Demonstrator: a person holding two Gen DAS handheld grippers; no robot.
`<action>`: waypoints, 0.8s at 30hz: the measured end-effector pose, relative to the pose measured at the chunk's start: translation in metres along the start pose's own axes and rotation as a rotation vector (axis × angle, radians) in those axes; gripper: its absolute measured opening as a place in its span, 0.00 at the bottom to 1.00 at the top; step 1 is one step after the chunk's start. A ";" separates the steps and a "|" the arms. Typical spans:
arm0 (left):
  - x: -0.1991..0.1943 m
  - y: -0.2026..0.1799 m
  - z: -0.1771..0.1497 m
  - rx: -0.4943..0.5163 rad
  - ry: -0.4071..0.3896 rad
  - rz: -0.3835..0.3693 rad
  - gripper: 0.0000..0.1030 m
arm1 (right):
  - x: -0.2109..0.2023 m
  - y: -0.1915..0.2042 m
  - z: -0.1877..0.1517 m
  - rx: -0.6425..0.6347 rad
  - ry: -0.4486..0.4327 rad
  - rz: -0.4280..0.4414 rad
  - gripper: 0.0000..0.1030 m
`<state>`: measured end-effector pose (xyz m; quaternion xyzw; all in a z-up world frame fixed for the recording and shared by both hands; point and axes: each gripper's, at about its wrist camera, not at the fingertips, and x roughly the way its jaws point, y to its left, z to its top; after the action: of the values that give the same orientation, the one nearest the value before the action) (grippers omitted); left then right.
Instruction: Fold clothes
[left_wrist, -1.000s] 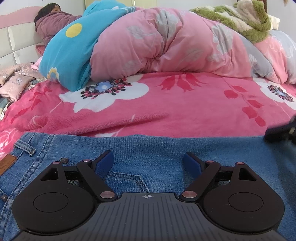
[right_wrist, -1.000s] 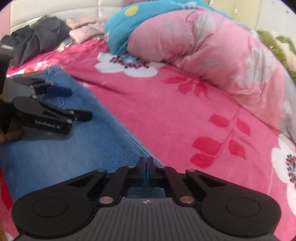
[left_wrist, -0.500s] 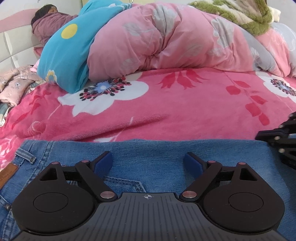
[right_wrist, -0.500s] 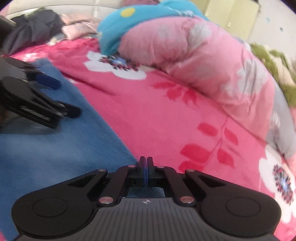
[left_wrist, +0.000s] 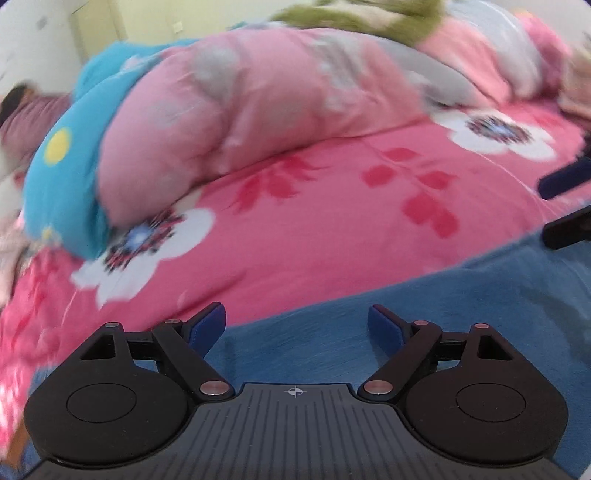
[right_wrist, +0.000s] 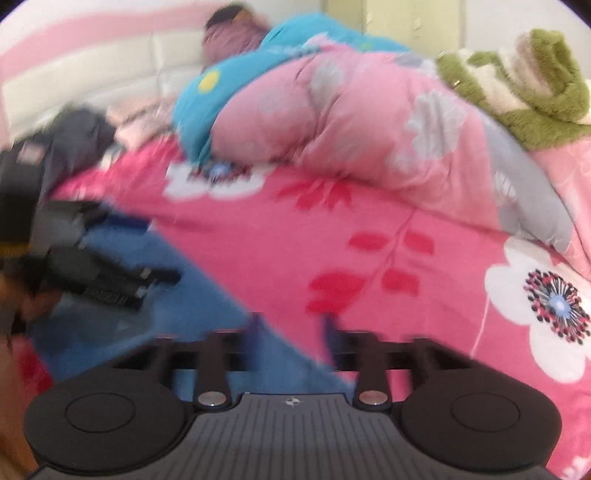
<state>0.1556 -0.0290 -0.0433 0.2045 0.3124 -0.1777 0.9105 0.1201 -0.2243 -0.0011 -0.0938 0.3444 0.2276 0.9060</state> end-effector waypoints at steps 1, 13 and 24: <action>0.000 -0.005 0.003 0.025 -0.001 -0.008 0.83 | 0.001 0.003 -0.003 -0.036 0.018 -0.004 0.48; 0.018 -0.031 0.008 0.110 0.031 -0.041 0.81 | 0.048 0.012 -0.014 -0.097 0.216 0.050 0.03; 0.013 -0.032 0.022 0.097 -0.010 -0.035 0.80 | 0.017 0.019 0.006 -0.123 0.112 -0.079 0.00</action>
<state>0.1622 -0.0691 -0.0445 0.2421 0.3024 -0.2095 0.8978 0.1256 -0.2001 -0.0078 -0.1754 0.3758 0.2066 0.8862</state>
